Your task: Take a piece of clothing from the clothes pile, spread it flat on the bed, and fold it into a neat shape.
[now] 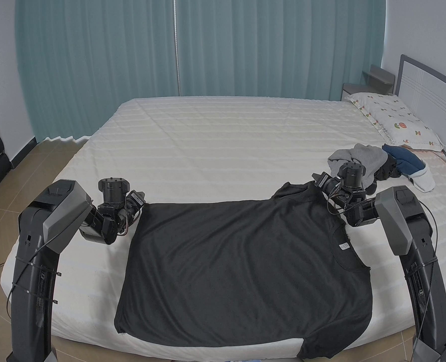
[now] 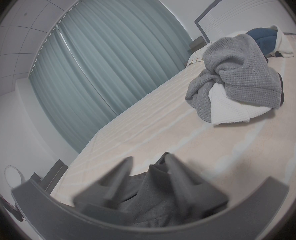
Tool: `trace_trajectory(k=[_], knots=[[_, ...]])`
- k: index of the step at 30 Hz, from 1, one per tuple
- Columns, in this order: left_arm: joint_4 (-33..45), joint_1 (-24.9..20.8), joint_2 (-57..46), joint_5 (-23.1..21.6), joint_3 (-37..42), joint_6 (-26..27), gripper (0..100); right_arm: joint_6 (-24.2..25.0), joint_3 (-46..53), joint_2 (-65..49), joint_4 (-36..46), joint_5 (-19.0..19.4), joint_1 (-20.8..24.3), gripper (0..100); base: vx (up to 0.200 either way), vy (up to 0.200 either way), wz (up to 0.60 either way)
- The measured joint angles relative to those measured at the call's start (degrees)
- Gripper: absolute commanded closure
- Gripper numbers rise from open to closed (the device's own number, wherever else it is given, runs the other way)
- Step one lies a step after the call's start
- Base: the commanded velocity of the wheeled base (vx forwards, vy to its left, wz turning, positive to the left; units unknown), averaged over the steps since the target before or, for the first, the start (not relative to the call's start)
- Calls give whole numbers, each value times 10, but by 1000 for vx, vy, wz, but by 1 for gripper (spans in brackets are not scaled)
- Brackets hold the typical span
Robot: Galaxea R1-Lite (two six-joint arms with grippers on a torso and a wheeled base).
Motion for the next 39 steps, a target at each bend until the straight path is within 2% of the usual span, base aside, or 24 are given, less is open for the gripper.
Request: trace_trajectory(k=[12,23,27,28,39], knots=[[-1,2,-4,2,15,-1,0,1,13,-21,59,-9,-13,0,0,0,0],[-3,4,-16,1,37,-1,0,-1,123,-57,58,47,-36,0,0,0,0],[-16,5,-19,2,50,-1,0,-1,139,-64,57,52,-42,0,0,0,0],[-18,5,-20,1,53,-1,0,-1,141,-64,57,52,-43,100,0,0,0],[-20,4,-22,1,60,0,0,0,162,-69,59,53,-45,100,0,0,0]])
